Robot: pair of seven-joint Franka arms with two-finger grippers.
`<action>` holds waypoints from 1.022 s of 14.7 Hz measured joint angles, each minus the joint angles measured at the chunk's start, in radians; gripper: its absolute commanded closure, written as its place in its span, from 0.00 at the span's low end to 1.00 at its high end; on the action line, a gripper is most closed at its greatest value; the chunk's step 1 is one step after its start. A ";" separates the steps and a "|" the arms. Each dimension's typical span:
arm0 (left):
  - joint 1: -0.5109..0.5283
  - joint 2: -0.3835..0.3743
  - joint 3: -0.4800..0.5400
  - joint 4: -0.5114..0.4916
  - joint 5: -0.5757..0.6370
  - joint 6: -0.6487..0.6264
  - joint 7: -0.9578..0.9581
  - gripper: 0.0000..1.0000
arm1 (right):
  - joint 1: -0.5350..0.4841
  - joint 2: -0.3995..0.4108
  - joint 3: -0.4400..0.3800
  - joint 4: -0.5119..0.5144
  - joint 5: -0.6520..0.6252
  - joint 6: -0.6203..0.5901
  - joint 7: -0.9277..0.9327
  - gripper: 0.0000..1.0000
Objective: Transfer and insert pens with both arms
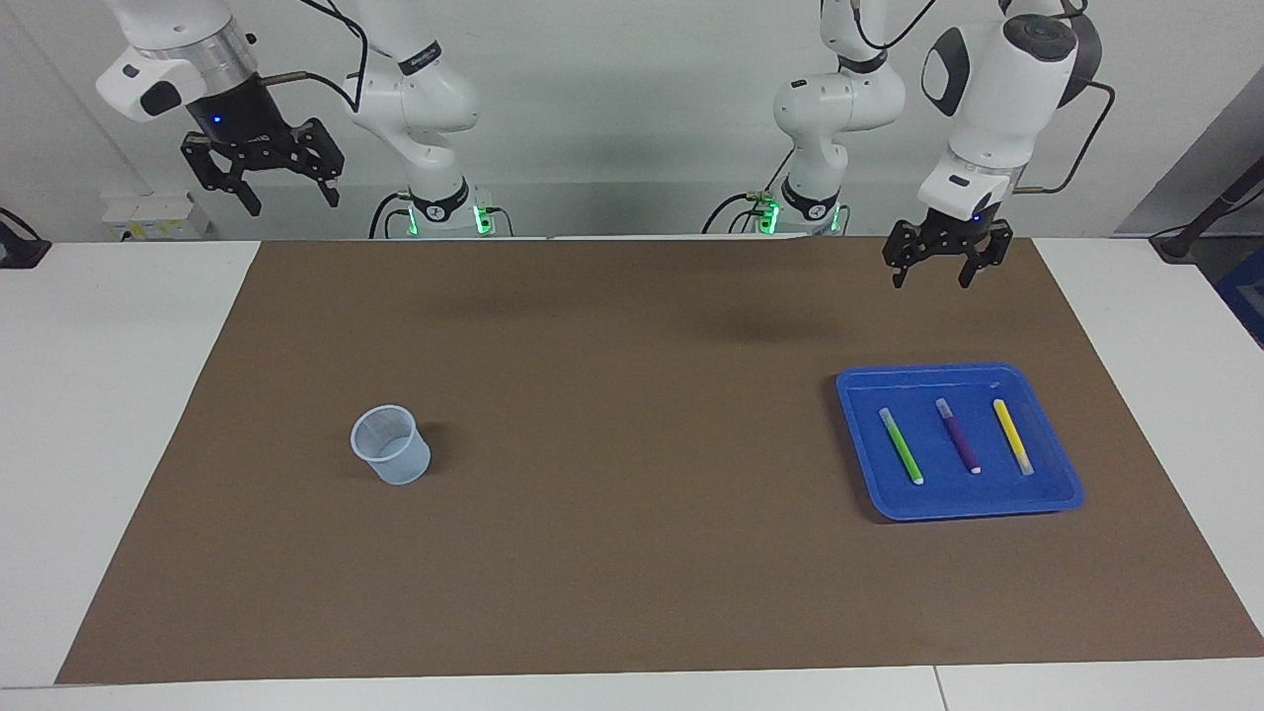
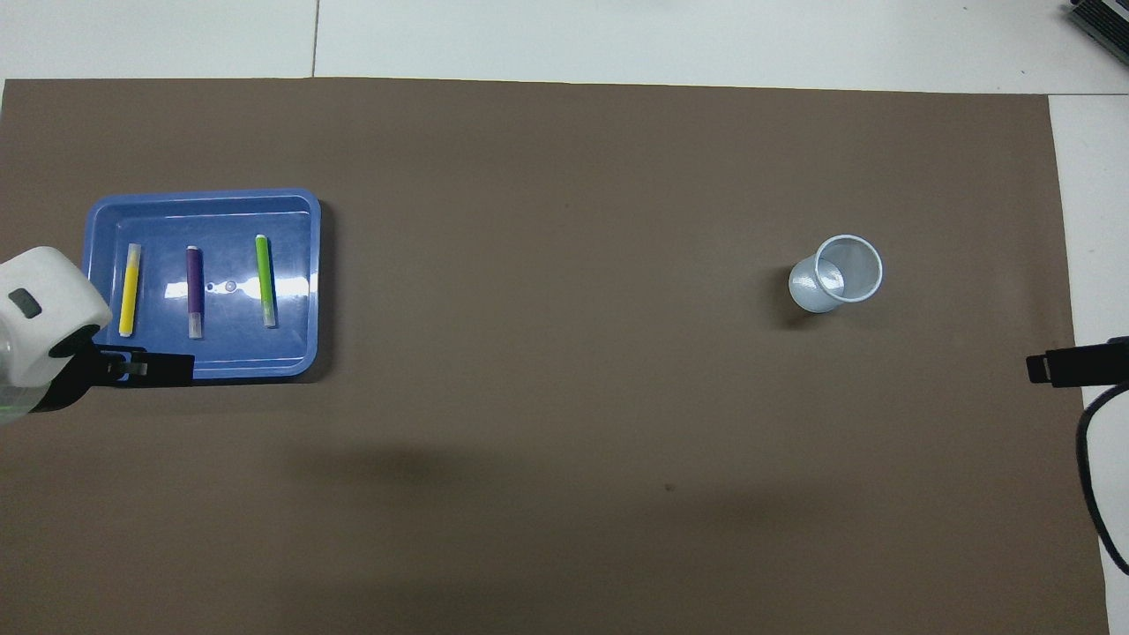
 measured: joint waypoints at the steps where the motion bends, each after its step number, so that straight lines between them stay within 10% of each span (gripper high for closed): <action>1: 0.000 0.007 0.000 -0.020 0.000 0.023 0.000 0.00 | 0.000 0.000 0.000 -0.002 0.000 0.000 -0.002 0.00; 15: -0.017 0.251 -0.009 -0.072 -0.005 0.328 -0.089 0.21 | 0.016 0.039 0.008 -0.110 0.129 0.106 0.126 0.00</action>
